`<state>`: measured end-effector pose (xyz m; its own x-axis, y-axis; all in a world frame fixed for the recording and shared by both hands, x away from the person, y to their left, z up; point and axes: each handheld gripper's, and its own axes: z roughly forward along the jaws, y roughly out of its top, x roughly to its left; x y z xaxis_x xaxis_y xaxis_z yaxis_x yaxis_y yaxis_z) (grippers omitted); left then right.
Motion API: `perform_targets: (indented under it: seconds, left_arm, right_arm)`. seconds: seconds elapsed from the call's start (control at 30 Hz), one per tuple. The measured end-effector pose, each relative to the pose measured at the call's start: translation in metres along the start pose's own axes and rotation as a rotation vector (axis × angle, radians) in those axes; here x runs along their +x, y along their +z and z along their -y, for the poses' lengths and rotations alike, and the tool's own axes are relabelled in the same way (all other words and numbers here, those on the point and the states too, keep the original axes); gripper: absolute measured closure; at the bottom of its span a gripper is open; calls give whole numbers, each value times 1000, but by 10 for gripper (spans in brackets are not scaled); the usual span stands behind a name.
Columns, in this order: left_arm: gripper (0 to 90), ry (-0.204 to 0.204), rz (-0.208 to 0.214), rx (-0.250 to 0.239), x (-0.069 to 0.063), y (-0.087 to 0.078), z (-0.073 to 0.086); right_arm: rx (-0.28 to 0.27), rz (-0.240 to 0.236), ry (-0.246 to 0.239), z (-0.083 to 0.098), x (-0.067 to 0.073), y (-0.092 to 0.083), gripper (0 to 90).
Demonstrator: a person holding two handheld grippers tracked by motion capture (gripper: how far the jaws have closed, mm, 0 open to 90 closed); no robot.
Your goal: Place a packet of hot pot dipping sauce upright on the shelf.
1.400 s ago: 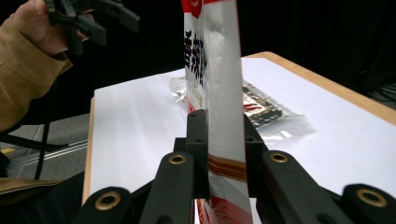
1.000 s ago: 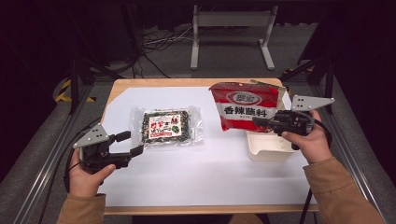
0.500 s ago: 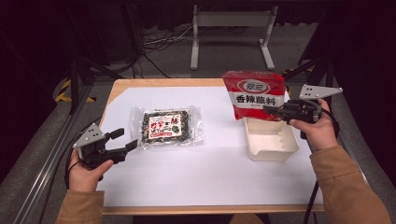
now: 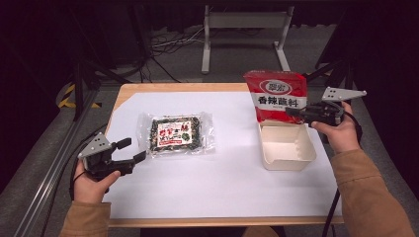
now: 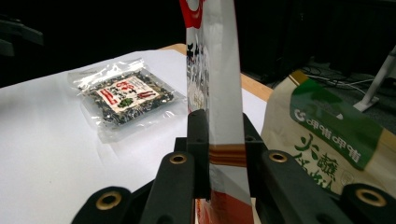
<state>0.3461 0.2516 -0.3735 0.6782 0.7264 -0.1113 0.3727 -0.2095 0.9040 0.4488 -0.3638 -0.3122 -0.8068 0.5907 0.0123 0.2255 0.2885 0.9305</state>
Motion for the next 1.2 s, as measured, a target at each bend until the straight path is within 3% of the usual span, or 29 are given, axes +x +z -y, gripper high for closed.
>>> perform_targets:
  seconds: [0.1,0.6,0.67,0.7,1.2]
  left_arm:
    - [190,-7,3,8,0,1,0]
    - [161,-17,4,15,1,4,3]
    - [150,-28,15,23,2,4,3]
    - [139,-59,23,37,2,5,3]
    - [131,-52,27,47,2,8,6]
  right_arm:
    - [12,2,5,6,-6,3,805]
    - [26,39,61,38,-30,17,805]
    - [33,45,66,41,-32,19,805]
    - [37,47,69,42,-32,20,805]
    - [49,68,70,53,-36,28,802]
